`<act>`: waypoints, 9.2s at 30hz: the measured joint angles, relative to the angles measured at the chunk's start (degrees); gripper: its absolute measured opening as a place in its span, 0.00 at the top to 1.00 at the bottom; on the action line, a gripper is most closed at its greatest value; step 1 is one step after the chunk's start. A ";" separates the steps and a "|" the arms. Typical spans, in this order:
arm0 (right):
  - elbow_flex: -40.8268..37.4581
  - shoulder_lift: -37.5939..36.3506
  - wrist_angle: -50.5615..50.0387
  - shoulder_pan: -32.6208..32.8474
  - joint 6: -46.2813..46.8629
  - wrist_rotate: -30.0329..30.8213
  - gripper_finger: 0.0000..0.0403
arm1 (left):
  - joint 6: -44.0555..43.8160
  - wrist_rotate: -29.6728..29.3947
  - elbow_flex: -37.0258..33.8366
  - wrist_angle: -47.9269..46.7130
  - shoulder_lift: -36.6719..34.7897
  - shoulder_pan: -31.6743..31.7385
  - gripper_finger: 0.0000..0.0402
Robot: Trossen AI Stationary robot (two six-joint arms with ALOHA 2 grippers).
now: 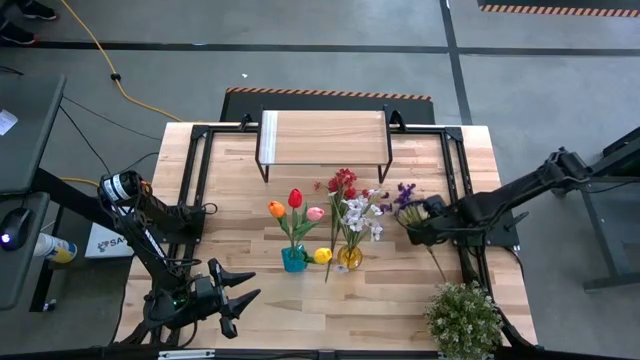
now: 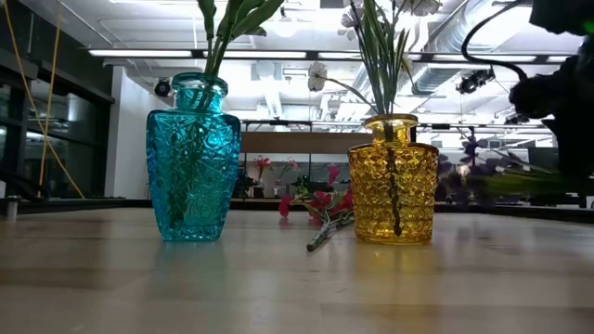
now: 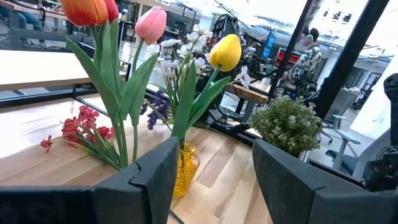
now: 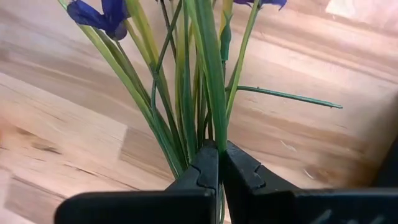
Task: Pick and place flowers into a vace then onto a shelf
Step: Put the purple flowers into the yellow vase, then put the red flowers into the yellow vase
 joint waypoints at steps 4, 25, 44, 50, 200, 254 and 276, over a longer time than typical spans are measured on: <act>0.01 -2.17 0.07 -0.70 -0.35 0.39 1.00 | -0.02 0.00 -0.01 0.00 0.00 0.00 0.41; 0.12 -15.65 10.53 -0.85 -3.60 2.98 1.00 | 0.13 -0.17 0.00 0.02 0.00 0.00 0.41; 0.23 -26.68 37.22 -0.85 -21.23 16.72 1.00 | 0.13 -0.28 0.00 0.02 0.00 0.00 0.41; 0.23 -27.31 49.51 -0.85 -31.20 17.97 1.00 | 0.13 -0.28 -0.01 0.02 0.00 0.00 0.41; 0.19 31.39 109.68 14.17 -74.88 32.42 0.85 | -9.03 16.22 0.01 0.02 0.00 0.00 0.41; 0.18 6.64 100.28 24.80 -86.81 25.38 0.90 | -9.83 23.33 0.01 0.19 0.00 0.01 0.41; 0.18 -5.41 100.32 25.23 -95.69 24.72 0.90 | -22.02 24.44 0.01 -3.67 -0.02 0.02 0.41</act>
